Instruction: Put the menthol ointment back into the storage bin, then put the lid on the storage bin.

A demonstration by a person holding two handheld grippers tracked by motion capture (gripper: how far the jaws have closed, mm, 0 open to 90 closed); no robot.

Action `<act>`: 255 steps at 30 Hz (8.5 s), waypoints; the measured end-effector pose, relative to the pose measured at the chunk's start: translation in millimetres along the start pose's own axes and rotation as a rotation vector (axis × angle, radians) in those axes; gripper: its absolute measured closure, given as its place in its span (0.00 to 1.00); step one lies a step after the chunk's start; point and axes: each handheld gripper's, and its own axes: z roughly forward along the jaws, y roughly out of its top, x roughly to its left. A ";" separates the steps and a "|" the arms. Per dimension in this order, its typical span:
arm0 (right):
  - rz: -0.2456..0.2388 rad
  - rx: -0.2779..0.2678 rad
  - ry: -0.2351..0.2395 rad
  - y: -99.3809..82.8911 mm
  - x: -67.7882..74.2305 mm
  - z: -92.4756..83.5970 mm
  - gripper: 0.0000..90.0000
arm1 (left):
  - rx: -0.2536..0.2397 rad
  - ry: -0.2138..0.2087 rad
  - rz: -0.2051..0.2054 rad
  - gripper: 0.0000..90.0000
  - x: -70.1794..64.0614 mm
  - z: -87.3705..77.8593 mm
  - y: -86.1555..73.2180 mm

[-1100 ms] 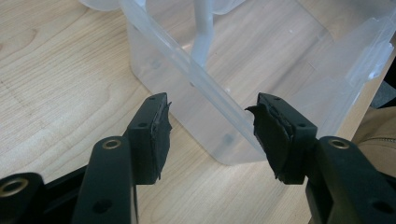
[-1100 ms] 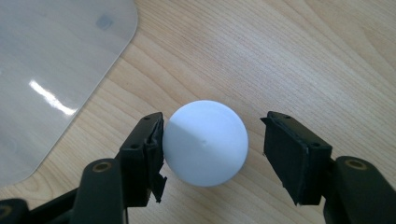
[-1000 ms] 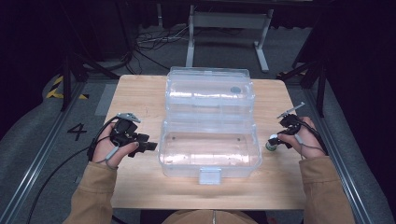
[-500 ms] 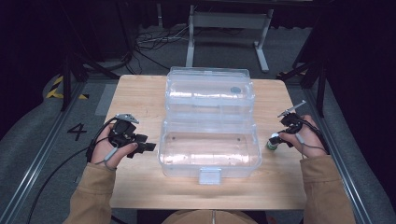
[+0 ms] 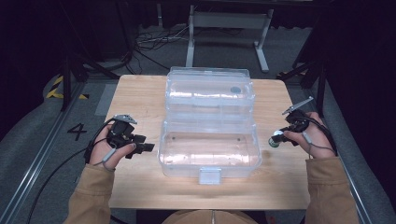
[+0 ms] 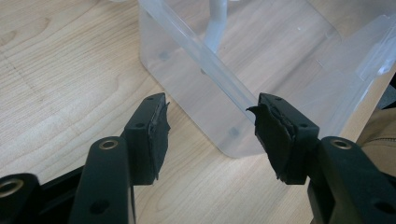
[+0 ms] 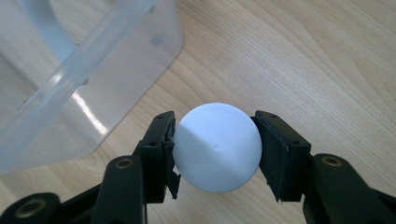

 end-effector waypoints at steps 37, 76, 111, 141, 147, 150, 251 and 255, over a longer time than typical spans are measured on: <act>-0.244 -0.099 0.083 8.1 71.7 -56.0 0.56 | 0.014 -0.005 0.006 0.50 0.4 4.6 3.2; -0.492 -0.025 0.251 25.2 123.0 -21.6 0.56 | 0.013 -0.005 0.003 0.49 1.4 5.0 2.9; -0.555 0.115 0.234 33.3 111.4 30.7 0.56 | 0.017 -0.004 -0.002 0.49 2.5 6.2 2.1; -0.577 0.206 0.230 38.0 106.1 51.0 0.56 | 0.020 0.011 -0.019 0.49 5.1 0.8 -7.6; -0.567 0.231 0.228 37.7 106.3 54.3 0.56 | 0.020 0.011 -0.019 0.49 5.3 0.6 -7.7; -0.570 0.230 0.229 37.7 106.0 55.5 0.56 | 0.018 0.011 -0.023 0.49 5.3 0.4 -8.0; -0.262 -0.439 0.198 119.0 48.8 -20.6 0.57 | 0.071 -0.248 0.245 0.51 -56.0 37.0 21.1; -0.268 -0.389 0.225 127.1 46.8 -11.5 0.62 | 0.091 -0.277 0.262 0.56 -57.5 43.5 21.0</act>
